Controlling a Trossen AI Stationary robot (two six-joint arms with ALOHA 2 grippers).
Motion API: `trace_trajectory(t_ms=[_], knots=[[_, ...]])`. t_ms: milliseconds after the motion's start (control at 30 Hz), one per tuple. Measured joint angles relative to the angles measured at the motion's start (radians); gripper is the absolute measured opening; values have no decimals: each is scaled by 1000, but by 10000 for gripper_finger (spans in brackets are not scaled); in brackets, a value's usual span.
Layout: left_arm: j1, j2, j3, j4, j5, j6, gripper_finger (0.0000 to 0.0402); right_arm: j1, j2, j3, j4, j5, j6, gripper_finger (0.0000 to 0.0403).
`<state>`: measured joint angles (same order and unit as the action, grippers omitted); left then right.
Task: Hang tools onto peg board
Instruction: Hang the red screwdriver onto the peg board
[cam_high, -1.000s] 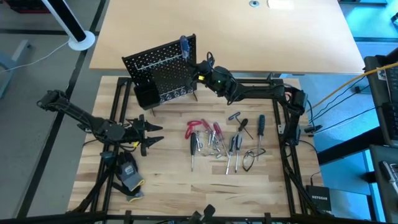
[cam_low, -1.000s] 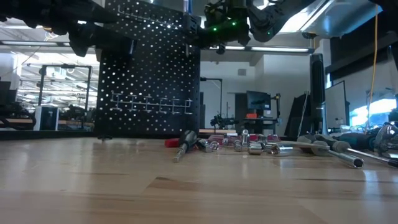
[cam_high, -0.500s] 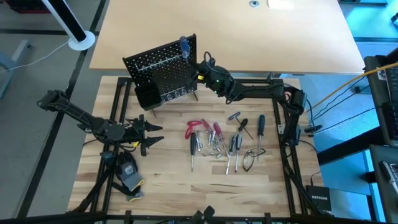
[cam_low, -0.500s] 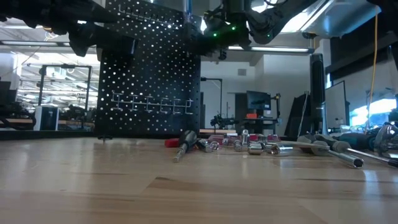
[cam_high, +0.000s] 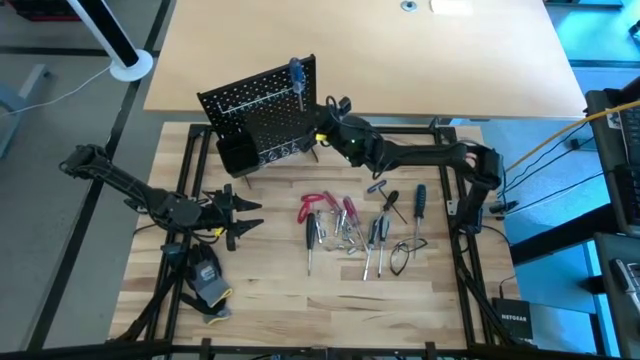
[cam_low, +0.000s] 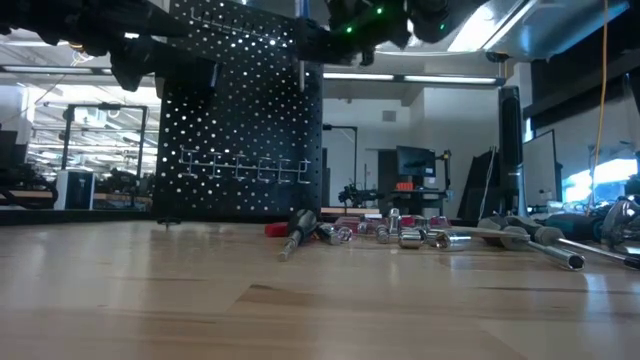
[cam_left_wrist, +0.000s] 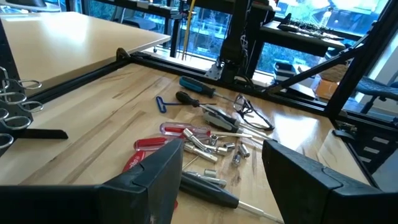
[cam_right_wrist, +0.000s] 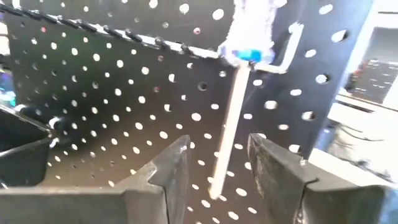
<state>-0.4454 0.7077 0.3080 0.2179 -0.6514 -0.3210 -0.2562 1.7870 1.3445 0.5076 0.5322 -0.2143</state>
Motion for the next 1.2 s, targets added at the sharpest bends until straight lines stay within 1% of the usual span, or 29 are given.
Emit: trace_trajectory(t_ms=[67,167,300,400,533,633,767,867,933,1000,1200], knots=[[0,0,0,0,0,-1,210,21,-30,0,-48,26,-1,172],[0,0,0,0,0,-2,210,59,-82,1,-156,26,-1,185],[-1,0,0,-2,0,-10,210,119,-164,1,-382,24,17,210],[-1,0,0,-7,1,-13,210,164,-230,2,-588,-4,93,222],[-1,0,0,-6,1,-13,210,229,-289,2,-850,-34,205,227],[-1,0,0,-6,1,-12,210,276,-308,2,-1001,-39,271,227],[-1,0,0,-6,1,-12,210,322,-302,2,-1169,-47,392,227],[-1,0,0,-6,1,-20,210,344,-293,-6,-1257,-46,496,227],[-1,0,0,-6,1,-23,210,357,-287,-26,-1283,-57,552,227],[-1,0,0,-7,1,-33,210,370,-286,-60,-1312,-85,614,227],[-1,0,0,-25,1,-50,210,397,-284,-190,-1311,-186,806,227]])
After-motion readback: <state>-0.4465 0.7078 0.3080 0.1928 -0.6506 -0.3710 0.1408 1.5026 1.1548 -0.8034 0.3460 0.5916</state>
